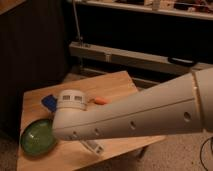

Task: Stand the bottle upright

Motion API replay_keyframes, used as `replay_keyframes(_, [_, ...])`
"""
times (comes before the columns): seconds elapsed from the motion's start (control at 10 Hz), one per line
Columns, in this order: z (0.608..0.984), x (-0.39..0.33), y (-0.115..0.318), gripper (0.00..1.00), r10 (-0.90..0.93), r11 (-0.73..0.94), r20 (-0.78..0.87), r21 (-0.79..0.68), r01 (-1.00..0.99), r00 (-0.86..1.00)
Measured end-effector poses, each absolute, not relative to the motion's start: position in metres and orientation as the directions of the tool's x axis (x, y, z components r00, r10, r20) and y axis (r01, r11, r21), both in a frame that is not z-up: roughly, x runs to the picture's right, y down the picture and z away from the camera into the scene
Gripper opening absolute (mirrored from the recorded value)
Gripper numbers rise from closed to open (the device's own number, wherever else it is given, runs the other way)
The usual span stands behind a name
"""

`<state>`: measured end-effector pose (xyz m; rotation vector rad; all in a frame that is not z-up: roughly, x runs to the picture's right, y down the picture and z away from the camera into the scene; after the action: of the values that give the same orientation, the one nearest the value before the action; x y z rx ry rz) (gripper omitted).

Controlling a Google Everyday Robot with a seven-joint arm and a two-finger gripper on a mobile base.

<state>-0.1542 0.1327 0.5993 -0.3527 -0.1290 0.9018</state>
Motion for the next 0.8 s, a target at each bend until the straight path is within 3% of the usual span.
replay_keyframes(0.8, [0.632,-0.142,0.106,0.17,0.852,0.515,0.259,-0.571,-0.639,0.455])
